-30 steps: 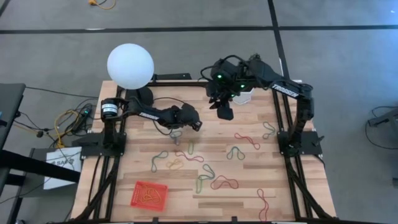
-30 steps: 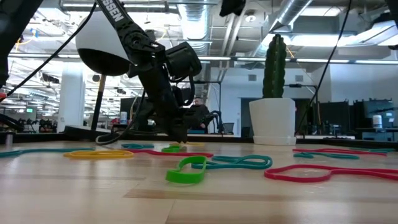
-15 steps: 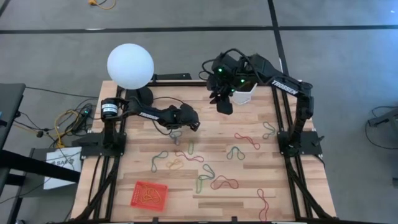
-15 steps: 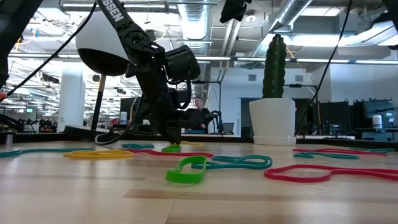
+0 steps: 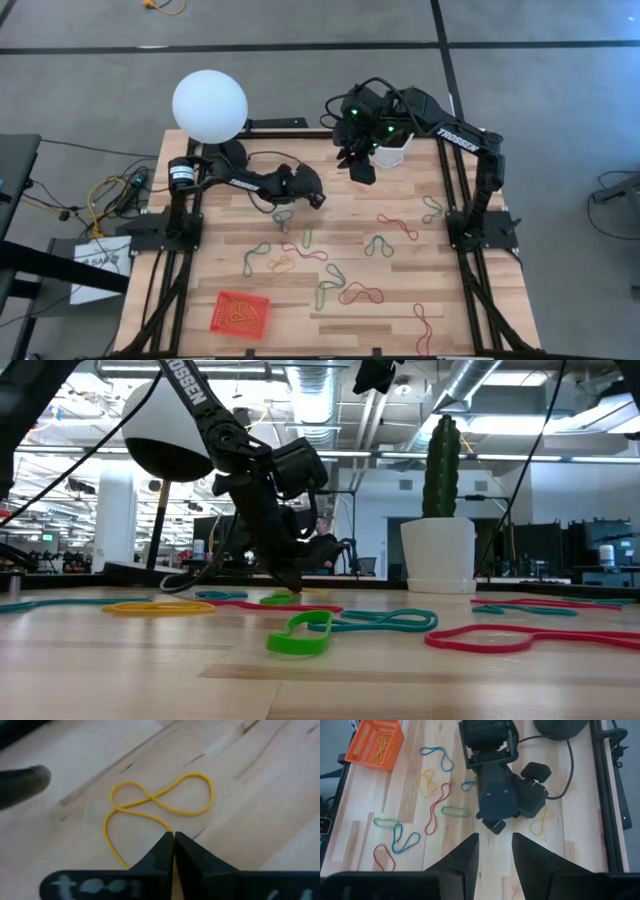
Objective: Pick and place rubber bands into bin
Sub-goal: Put the top yellow rubber band into the basket
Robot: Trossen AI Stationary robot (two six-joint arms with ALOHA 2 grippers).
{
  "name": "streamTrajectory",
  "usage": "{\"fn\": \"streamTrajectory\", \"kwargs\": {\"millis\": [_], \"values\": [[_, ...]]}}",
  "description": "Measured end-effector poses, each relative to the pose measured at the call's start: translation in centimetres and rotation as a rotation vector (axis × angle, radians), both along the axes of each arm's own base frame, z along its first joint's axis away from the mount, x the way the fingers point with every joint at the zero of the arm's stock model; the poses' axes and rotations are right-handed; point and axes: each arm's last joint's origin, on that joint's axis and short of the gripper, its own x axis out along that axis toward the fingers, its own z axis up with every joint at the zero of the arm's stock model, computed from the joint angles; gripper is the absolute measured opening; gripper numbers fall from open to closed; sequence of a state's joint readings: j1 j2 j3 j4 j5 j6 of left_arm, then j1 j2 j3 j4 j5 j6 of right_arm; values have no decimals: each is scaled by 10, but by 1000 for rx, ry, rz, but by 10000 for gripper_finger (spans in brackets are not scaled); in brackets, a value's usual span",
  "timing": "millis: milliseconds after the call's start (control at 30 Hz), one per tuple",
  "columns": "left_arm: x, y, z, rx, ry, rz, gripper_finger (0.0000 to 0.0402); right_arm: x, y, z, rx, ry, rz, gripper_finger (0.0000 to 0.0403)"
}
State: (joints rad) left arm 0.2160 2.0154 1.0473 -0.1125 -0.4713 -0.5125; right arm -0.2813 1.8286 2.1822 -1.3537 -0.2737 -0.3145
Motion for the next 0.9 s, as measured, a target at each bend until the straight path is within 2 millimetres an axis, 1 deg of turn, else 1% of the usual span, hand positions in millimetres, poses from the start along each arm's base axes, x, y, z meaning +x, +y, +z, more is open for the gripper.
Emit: {"fn": "streamTrajectory", "kwargs": {"millis": [67, 167, 233, 300, 367, 433, 500, 600, 667, 733, 800, 900], "values": [[-1, -8, 11, 22, 6, -46, 1, 0, 0, 0, 0, 0, 0, 113], [-9, -23, 38, 6, 20, -141, 0, 0, 0, 0, 1, 4, 0, 113], [-11, -32, 69, 21, -59, -178, 0, 0, 0, 0, 2, 6, 0, 113], [-20, -38, 99, 57, -95, -194, 0, -1, 0, 0, 14, 5, 1, 113], [-31, -48, 120, 68, -109, -228, 0, 0, 0, 0, 17, 3, 1, 113], [-46, -63, 145, 50, -150, -289, 0, 0, 0, 0, 18, 3, 1, 113], [-64, -76, 171, 15, -200, -347, 0, 0, 0, 0, 24, 2, -5, 113], [-96, -95, 198, -52, -240, -428, 0, 0, 1, 0, 29, 1, -12, 113], [-118, -109, 215, -125, -297, -502, 0, 0, 0, 0, 29, 1, -12, 113], [-139, -124, 229, -187, -350, -579, 0, 0, 0, 0, 28, -1, -11, 113], [-157, -136, 238, -224, -371, -677, 0, 3, 1, -2, 27, -2, -7, 113], [-182, -156, 247, -285, -368, -898, 0, 5, 1, -3, 25, -1, 0, 113]]}}
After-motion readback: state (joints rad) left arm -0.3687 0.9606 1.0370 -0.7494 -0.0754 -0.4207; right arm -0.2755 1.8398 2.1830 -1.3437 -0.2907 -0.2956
